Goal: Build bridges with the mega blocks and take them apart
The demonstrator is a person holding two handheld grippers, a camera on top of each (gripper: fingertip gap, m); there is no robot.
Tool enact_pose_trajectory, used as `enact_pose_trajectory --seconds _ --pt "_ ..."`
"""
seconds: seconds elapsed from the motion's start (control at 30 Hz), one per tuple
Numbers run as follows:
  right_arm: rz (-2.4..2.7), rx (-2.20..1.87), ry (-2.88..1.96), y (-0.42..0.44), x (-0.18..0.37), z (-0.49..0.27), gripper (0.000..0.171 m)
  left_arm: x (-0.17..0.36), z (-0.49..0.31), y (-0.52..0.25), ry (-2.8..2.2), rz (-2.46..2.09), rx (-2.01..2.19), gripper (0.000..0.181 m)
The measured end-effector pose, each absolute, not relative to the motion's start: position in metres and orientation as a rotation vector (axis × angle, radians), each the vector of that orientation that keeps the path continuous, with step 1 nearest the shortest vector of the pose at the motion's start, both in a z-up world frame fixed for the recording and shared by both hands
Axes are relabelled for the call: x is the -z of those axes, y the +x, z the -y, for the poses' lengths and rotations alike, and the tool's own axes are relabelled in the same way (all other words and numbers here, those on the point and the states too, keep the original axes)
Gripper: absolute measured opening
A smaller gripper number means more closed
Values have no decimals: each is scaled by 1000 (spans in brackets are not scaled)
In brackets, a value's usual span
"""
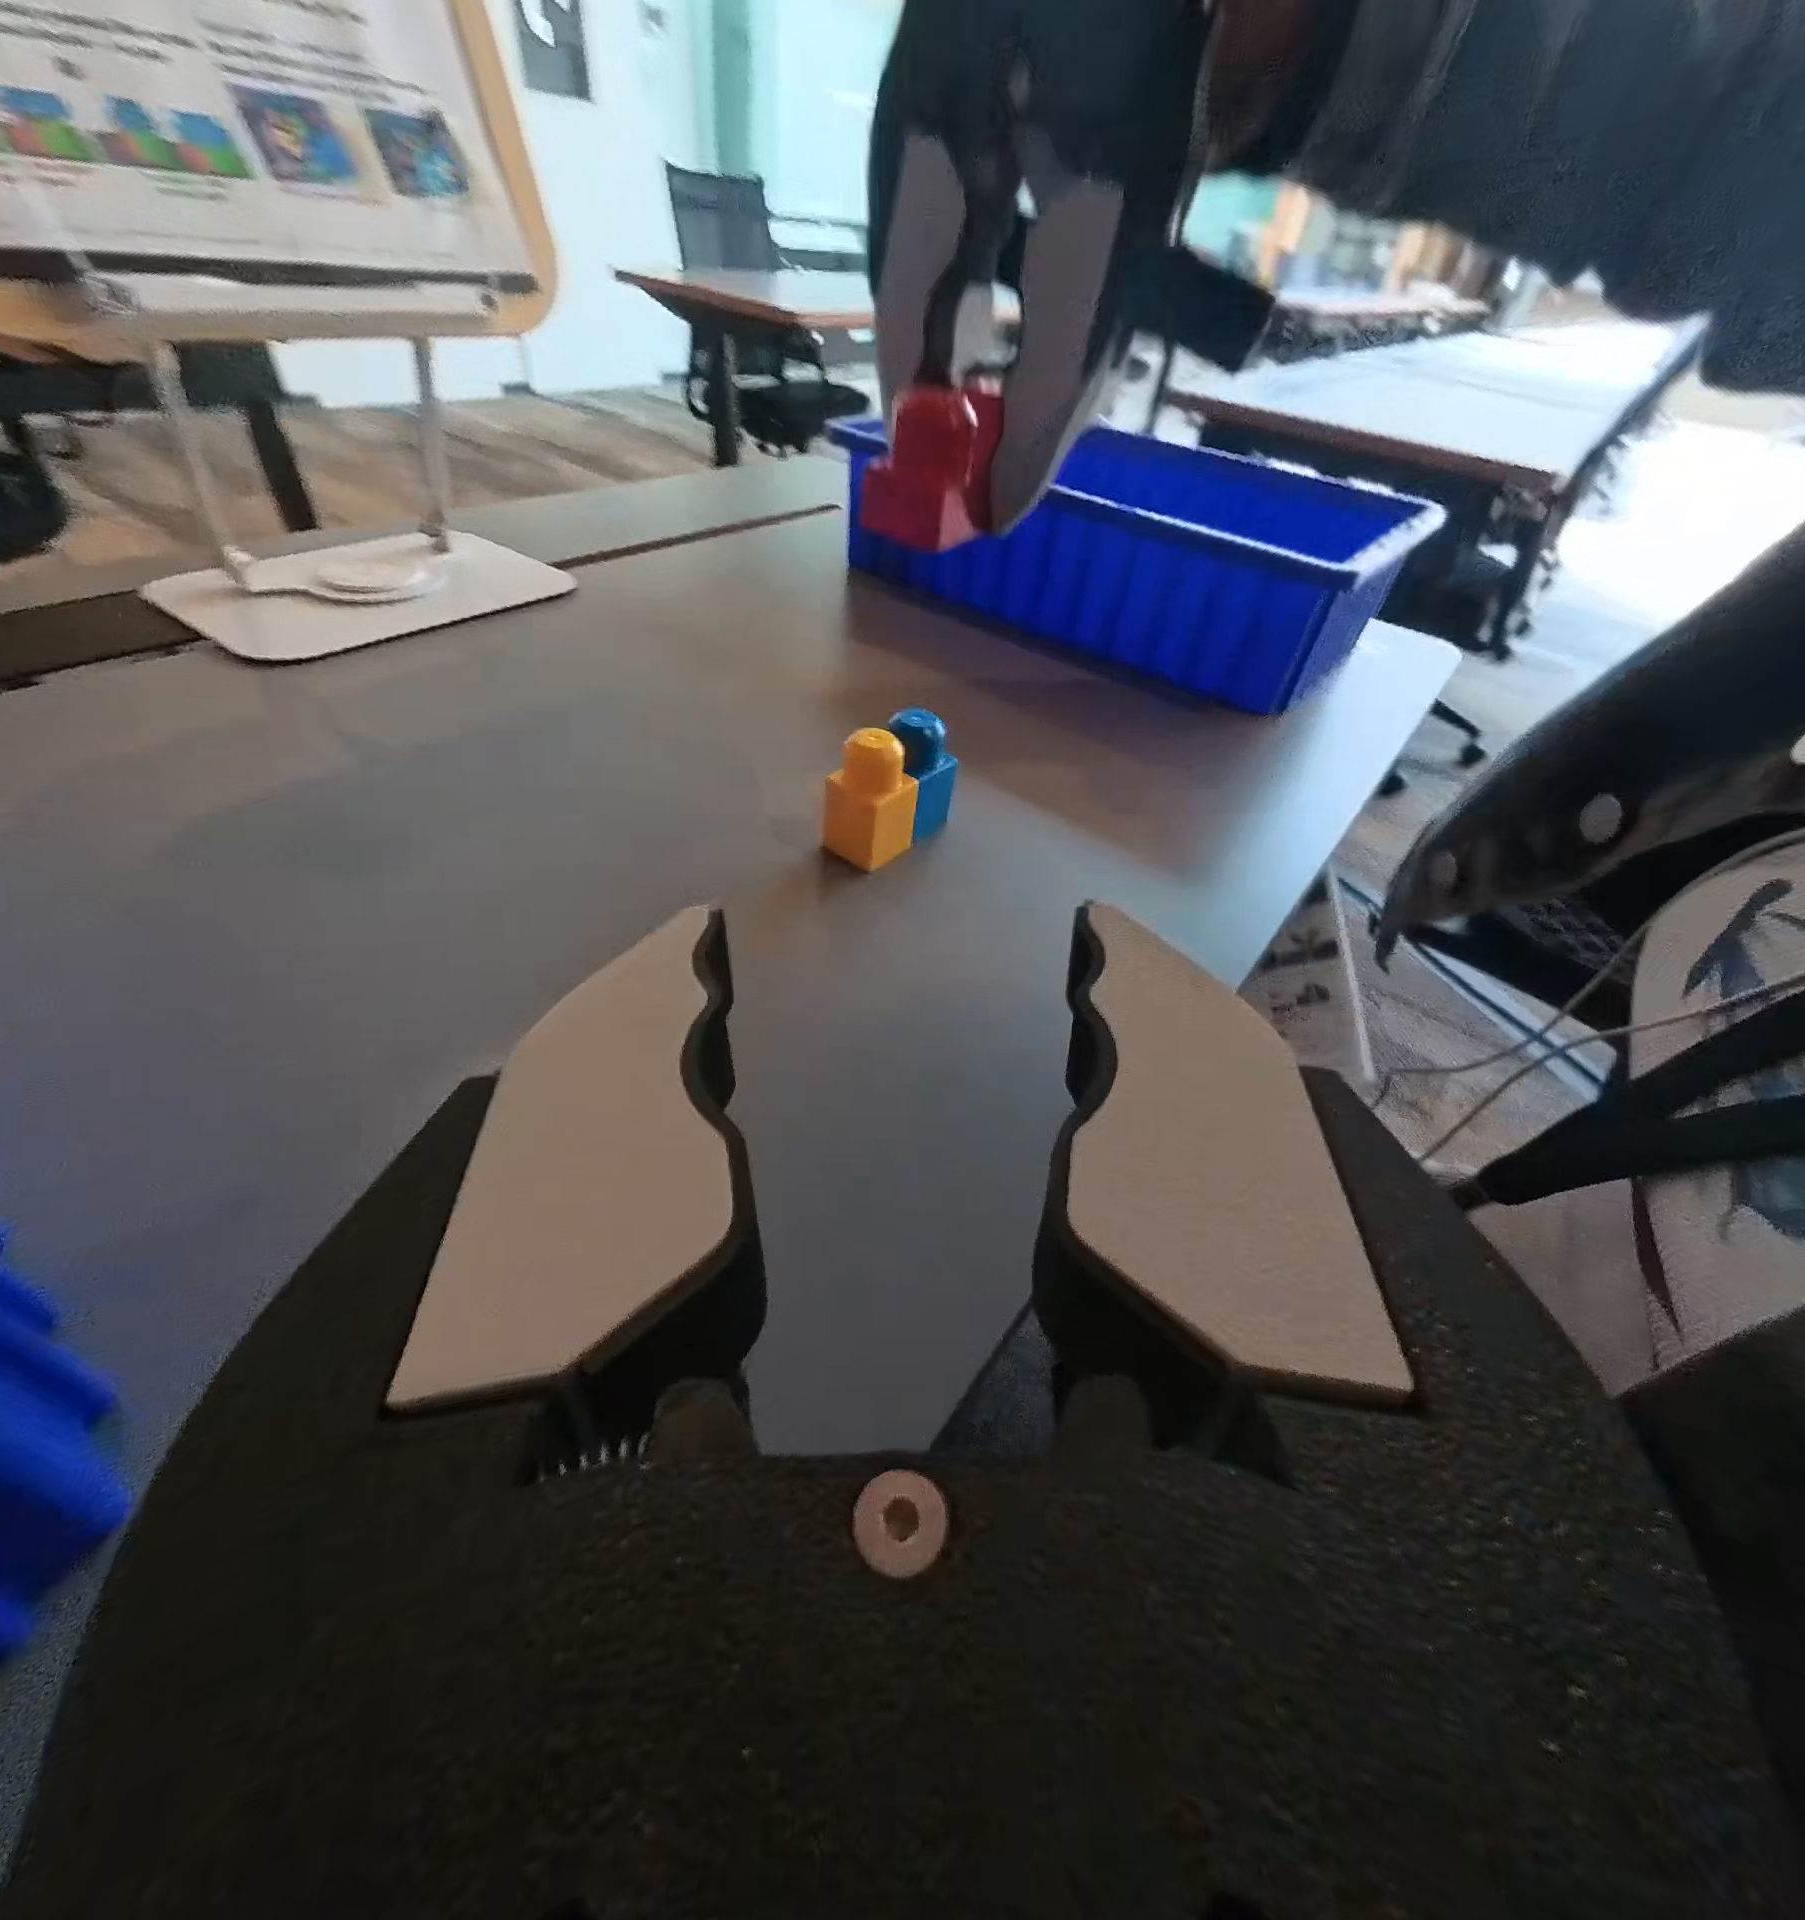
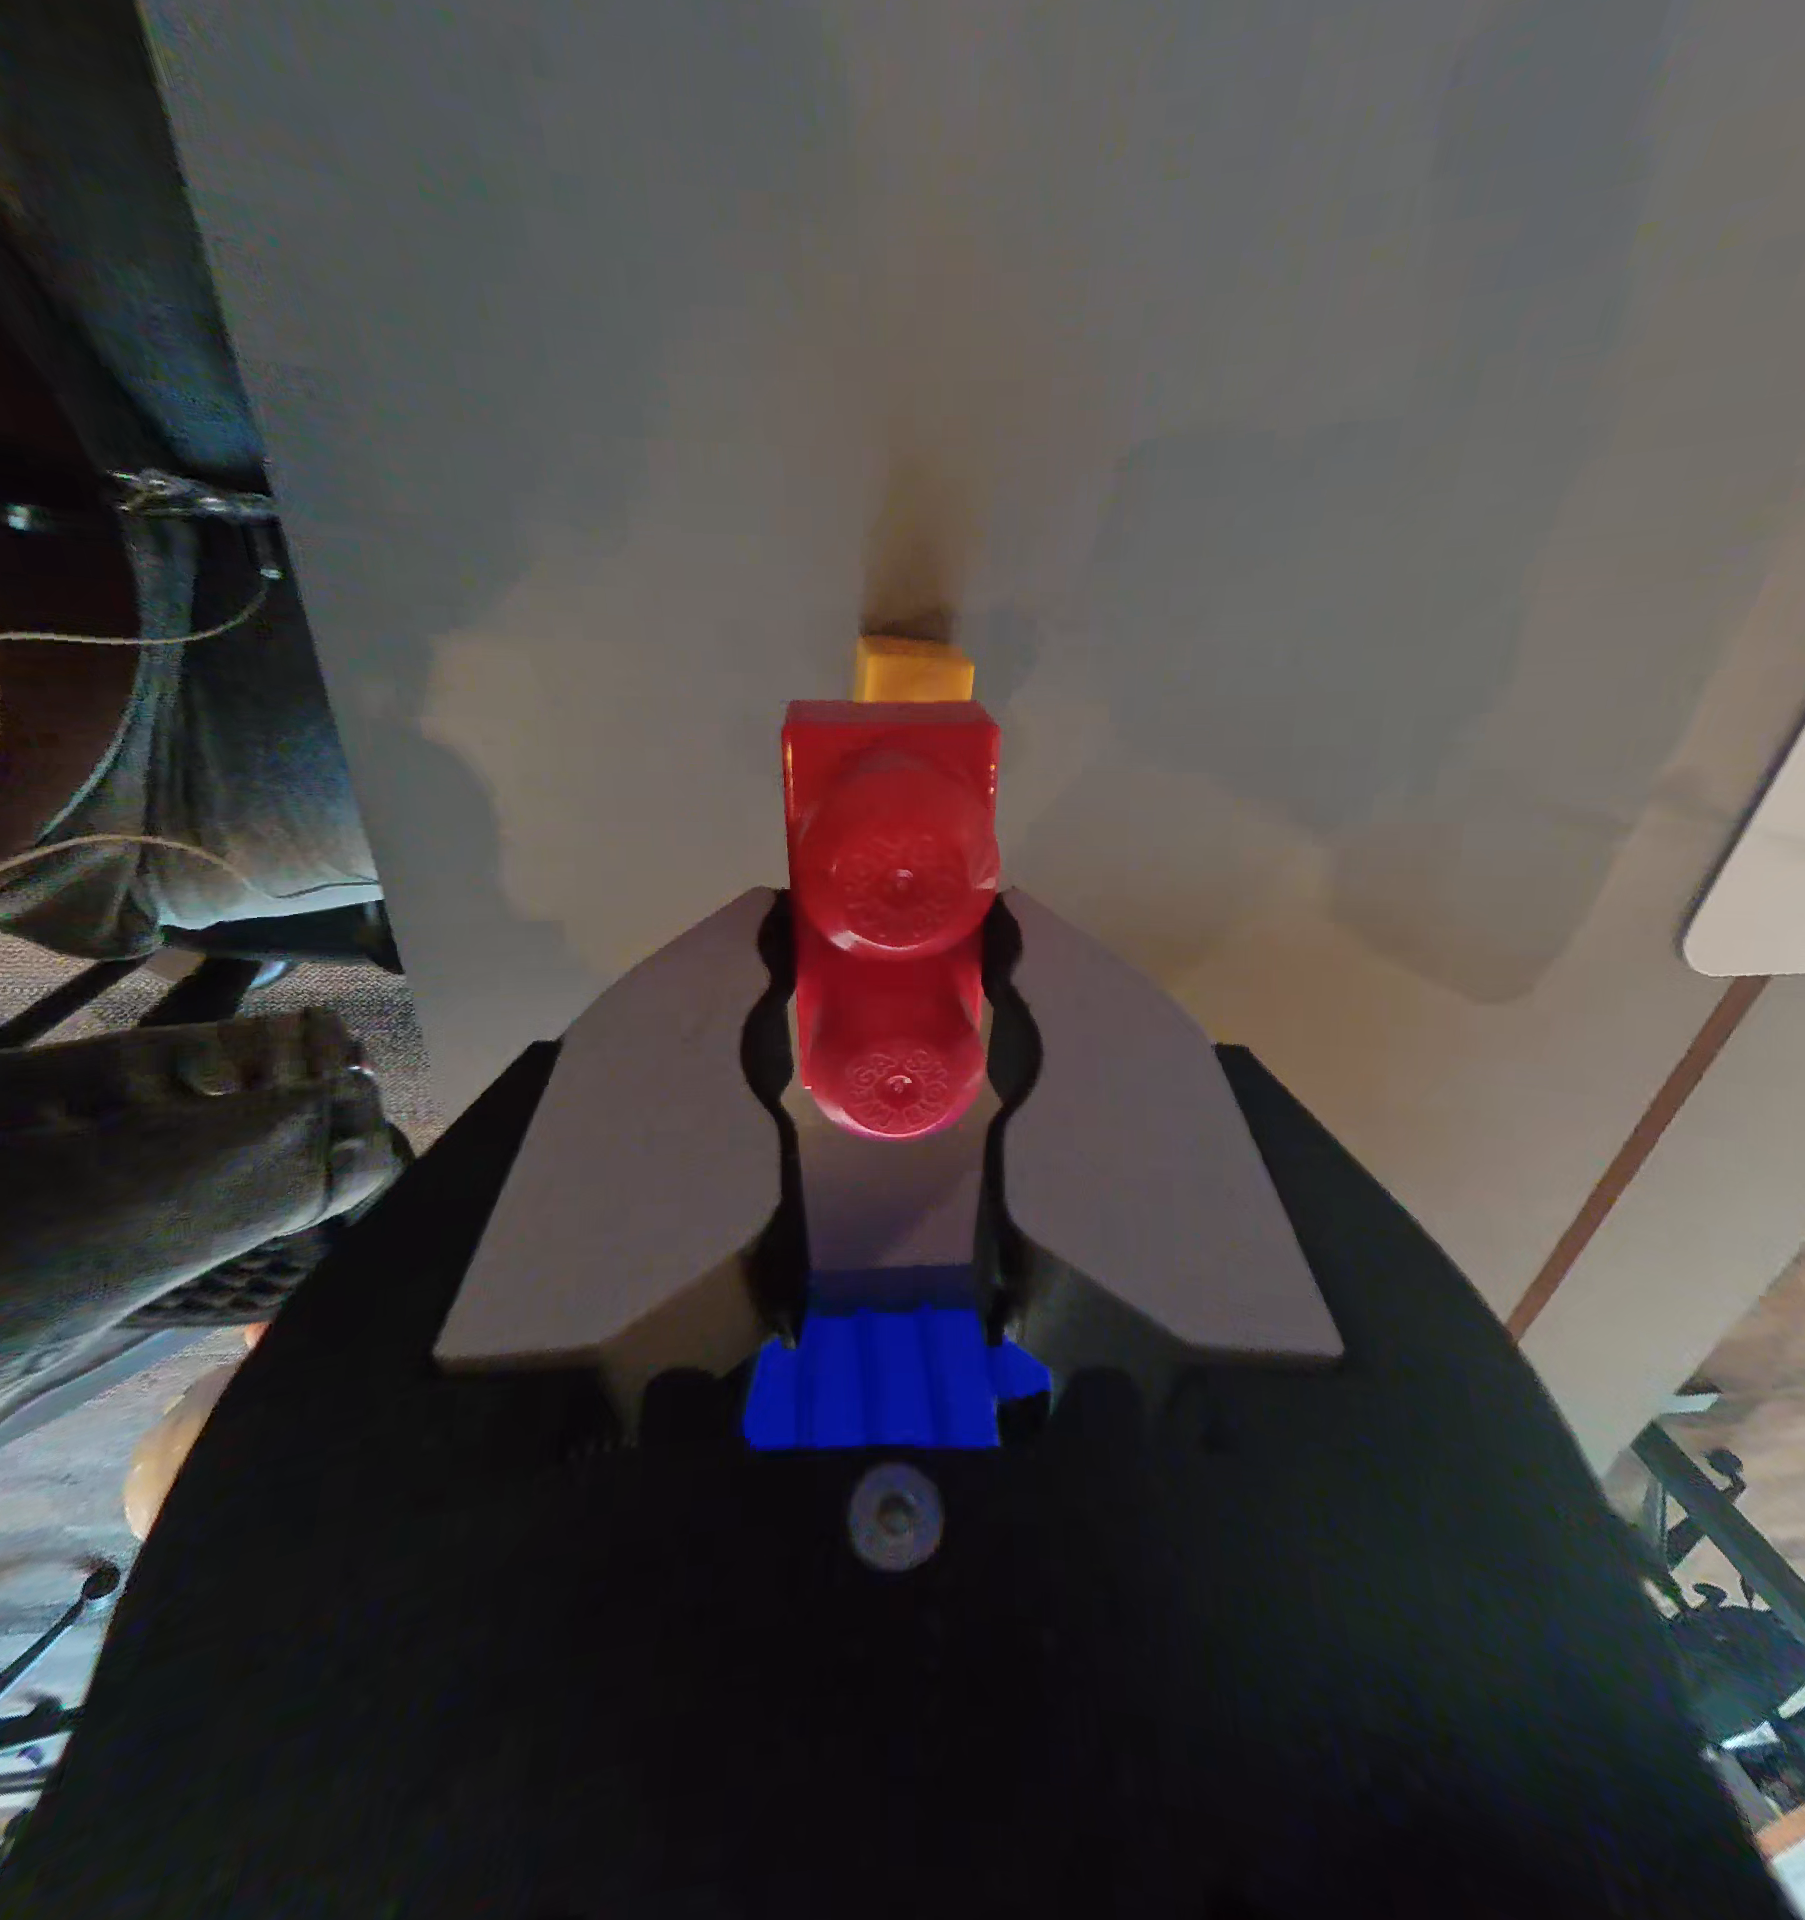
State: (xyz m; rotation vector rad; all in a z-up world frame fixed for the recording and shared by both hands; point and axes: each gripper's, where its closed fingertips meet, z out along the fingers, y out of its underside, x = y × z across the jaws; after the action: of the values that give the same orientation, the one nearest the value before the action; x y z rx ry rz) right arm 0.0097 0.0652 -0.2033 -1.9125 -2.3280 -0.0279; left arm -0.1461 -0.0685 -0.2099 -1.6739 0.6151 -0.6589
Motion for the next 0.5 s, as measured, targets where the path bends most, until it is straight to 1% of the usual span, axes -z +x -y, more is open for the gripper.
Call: enact_pose_trajectory --seconds 0.03,0.27,0.5 --pt "2327 28 -1920 11 212 -67 34 210 75 -151 -1667 -579 644 61" --pt "2311 11 -1947 13 260 -82 34 214 99 -173 -1638 -456 592 60" --pt "2290 10 -1998 16 283 -89 34 216 102 -182 -1653 -453 569 60"
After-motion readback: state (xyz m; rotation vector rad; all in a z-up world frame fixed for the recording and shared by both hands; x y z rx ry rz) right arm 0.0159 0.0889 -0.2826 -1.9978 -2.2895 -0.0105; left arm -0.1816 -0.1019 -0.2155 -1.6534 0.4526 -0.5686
